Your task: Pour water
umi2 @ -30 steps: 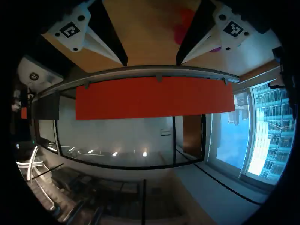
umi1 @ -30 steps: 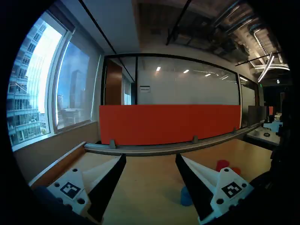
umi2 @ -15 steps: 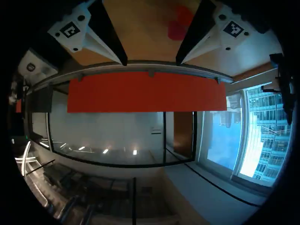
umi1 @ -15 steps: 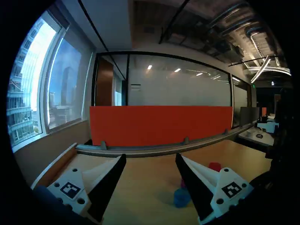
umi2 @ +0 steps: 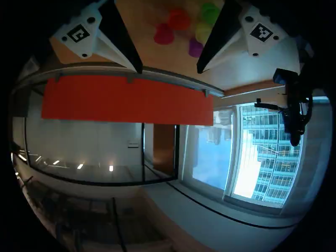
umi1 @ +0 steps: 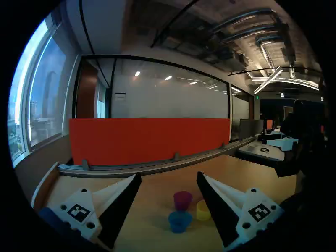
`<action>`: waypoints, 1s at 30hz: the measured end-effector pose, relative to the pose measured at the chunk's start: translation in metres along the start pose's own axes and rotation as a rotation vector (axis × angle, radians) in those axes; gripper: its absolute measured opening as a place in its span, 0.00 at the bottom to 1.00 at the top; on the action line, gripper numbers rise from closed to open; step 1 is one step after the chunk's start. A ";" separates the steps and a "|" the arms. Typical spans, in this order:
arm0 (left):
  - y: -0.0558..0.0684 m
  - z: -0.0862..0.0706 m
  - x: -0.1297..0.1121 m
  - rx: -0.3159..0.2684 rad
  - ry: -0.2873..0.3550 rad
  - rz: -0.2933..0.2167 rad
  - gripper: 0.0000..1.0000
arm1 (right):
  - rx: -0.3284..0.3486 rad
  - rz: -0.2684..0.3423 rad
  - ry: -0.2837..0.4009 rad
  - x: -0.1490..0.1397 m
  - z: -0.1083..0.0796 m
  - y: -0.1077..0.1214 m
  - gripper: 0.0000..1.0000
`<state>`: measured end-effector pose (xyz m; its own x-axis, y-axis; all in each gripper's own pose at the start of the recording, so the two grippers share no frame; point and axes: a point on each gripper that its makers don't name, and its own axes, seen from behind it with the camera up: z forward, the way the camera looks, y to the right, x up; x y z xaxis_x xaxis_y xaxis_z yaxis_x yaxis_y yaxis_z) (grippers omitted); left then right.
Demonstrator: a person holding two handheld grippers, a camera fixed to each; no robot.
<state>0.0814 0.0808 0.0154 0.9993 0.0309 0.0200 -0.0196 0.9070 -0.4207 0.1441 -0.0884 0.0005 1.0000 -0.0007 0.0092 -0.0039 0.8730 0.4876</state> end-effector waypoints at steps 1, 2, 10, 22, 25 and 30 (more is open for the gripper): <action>0.003 0.000 0.001 -0.018 0.003 0.000 0.98 | 0.020 0.002 0.001 0.000 0.000 -0.005 1.00; 0.006 0.001 0.002 -0.034 0.006 0.000 0.98 | 0.038 0.004 0.001 0.000 0.000 -0.009 1.00; 0.015 0.004 -0.005 -0.100 -0.015 0.018 0.98 | 0.118 0.001 -0.036 -0.009 0.006 -0.030 1.00; 0.023 0.007 -0.024 -0.182 -0.093 0.038 0.98 | 0.263 -0.015 -0.149 -0.028 0.008 -0.066 1.00; 0.024 0.008 -0.030 -0.196 -0.117 0.045 0.98 | 0.283 -0.030 -0.170 -0.032 0.008 -0.070 1.00; 0.024 0.013 -0.038 -0.215 -0.144 0.044 0.98 | 0.298 -0.060 -0.201 -0.039 0.009 -0.075 1.00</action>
<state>0.0427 0.1075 0.0165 0.9825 0.1422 0.1200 -0.0408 0.7939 -0.6067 0.1056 -0.1584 -0.0289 0.9769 -0.1694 0.1301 0.0227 0.6880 0.7254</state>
